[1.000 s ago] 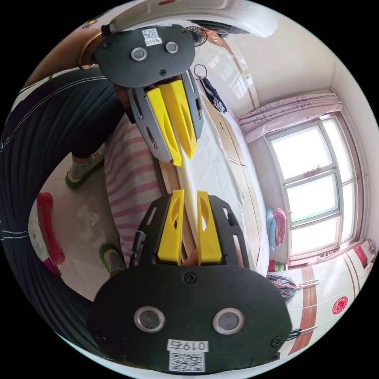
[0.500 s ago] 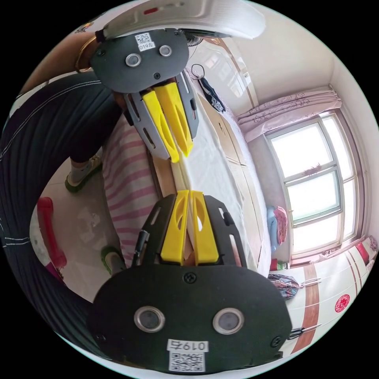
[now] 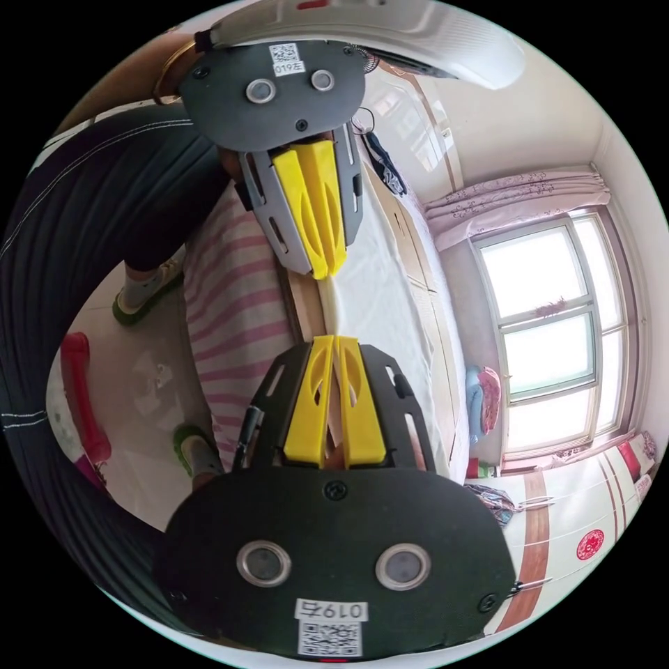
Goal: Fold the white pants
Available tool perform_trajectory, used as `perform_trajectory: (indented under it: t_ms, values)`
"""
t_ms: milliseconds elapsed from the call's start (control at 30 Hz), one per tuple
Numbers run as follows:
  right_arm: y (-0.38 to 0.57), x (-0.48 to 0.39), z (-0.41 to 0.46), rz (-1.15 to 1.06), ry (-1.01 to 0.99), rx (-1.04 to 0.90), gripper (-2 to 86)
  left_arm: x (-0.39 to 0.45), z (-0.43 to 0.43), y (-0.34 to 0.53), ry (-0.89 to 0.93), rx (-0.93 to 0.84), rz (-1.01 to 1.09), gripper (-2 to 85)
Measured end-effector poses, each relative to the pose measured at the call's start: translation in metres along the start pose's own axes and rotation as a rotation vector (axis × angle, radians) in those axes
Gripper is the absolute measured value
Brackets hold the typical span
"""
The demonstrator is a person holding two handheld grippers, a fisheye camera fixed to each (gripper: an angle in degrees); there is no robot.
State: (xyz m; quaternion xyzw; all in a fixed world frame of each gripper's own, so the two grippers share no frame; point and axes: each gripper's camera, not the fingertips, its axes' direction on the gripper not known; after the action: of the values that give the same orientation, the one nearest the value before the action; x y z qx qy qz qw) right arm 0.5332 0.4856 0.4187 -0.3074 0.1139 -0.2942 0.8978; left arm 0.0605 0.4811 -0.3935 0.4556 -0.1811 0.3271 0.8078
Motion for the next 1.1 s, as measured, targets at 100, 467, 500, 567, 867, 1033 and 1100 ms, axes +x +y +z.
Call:
perform_trajectory:
  t_ms: [100, 467, 500, 567, 867, 1033, 1100]
  values:
    - [-0.004, -0.002, 0.002, 0.010, 0.009, 0.002, -0.8, 0.004, -0.002, 0.007, 0.001, 0.010, 0.003, 1.9]
    - [-0.016, -0.033, 0.023, -0.004, 0.060, -0.020, -0.8, 0.027, 0.007, 0.031, -0.001, 0.023, -0.025, 1.5]
    - [-0.017, -0.034, 0.024, -0.004, 0.063, -0.024, -0.7, 0.029, 0.008, 0.034, -0.003, 0.024, -0.032, 1.5]
    - [-0.020, -0.039, 0.027, -0.002, 0.069, -0.029, -0.3, 0.034, 0.010, 0.038, -0.009, 0.026, -0.039, 1.4]
    - [-0.051, -0.038, 0.010, 0.067, 0.094, 0.059, 3.9, 0.038, -0.005, 0.084, -0.074, 0.045, -0.074, 1.1]
    - [-0.089, -0.037, 0.020, 0.103, 0.006, 0.130, 5.4, 0.013, -0.007, 0.146, -0.140, -0.052, -0.092, 1.3]
    - [-0.105, -0.038, 0.030, 0.099, -0.042, 0.139, 6.7, 0.005, 0.000, 0.170, -0.133, -0.091, -0.058, 1.4]
